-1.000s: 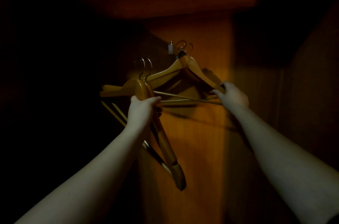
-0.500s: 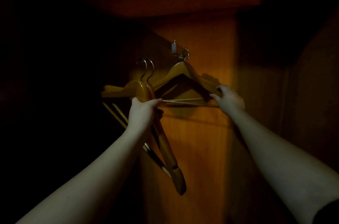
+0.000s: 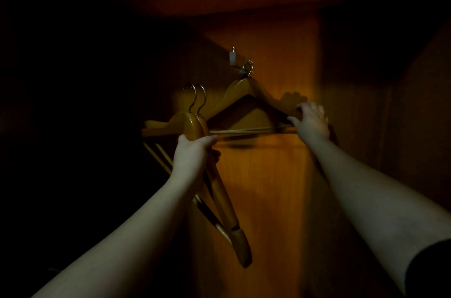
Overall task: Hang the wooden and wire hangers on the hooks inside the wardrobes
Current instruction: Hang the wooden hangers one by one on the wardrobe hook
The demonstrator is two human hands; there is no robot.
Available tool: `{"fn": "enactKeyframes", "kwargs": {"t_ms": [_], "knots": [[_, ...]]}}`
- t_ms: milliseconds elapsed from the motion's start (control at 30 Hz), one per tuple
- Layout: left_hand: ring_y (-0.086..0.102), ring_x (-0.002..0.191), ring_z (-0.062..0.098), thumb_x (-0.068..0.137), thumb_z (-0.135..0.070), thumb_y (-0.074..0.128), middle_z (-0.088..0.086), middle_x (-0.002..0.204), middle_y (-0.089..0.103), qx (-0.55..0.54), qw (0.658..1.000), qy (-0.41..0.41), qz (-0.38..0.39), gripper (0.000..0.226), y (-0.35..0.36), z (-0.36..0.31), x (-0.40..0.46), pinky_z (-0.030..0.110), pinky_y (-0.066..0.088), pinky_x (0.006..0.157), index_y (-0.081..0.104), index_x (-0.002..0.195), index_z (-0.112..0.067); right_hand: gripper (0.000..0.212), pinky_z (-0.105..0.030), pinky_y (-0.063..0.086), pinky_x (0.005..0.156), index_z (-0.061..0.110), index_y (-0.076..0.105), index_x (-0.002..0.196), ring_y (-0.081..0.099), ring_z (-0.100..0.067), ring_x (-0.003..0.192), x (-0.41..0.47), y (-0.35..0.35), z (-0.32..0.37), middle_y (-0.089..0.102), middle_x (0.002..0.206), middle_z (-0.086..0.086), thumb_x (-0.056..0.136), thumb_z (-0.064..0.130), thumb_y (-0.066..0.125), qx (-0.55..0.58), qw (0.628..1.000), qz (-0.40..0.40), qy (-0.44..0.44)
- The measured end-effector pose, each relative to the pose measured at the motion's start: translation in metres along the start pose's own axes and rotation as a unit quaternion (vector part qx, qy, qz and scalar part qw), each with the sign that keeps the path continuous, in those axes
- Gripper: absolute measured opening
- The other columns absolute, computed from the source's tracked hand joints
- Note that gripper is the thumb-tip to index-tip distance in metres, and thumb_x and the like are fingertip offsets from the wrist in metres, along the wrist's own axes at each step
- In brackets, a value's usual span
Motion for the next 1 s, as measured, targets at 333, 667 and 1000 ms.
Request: {"fn": "enactKeyframes", "kwargs": {"t_ms": [333,667,1000], "knots": [[0.07,0.079,0.028,0.087,-0.023,0.071,0.016,0.099,0.067,0.004,1.0,0.006,0.01,0.054,0.003,0.007,0.006,0.037,0.059,0.064,0.038,0.129,-0.015,0.036,-0.046,0.039,0.097,0.015,0.055,0.116,0.039,-0.029,0.123,0.014,0.009,0.004,0.049,0.129,-0.007,0.091,0.039,0.063,-0.033,0.999,0.021,-0.003],[0.069,0.08,0.027,0.086,-0.021,0.072,0.016,0.104,0.067,-0.012,1.0,-0.005,0.013,0.057,0.001,0.011,0.01,0.033,0.055,0.06,0.037,0.131,-0.017,0.045,-0.046,0.039,0.097,0.014,0.053,0.121,0.044,-0.028,0.123,0.008,0.017,0.002,0.051,0.128,-0.007,0.088,0.042,0.066,-0.062,0.998,0.011,0.006],[0.07,0.087,0.03,0.087,-0.019,0.071,0.014,0.109,0.066,-0.008,1.0,-0.008,0.013,0.062,-0.003,0.014,0.008,0.042,0.06,0.072,0.031,0.133,-0.023,0.056,-0.045,0.035,0.102,0.015,0.049,0.13,0.039,-0.029,0.129,0.006,0.011,0.005,0.047,0.135,-0.008,0.086,0.043,0.069,-0.084,0.996,0.03,0.015]]}}
Point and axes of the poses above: each hand's wrist, its own x-axis towards the middle knuckle, its own y-axis out of the palm, z = x × y, the point moved 3 cm from there along x, towards the middle knuckle
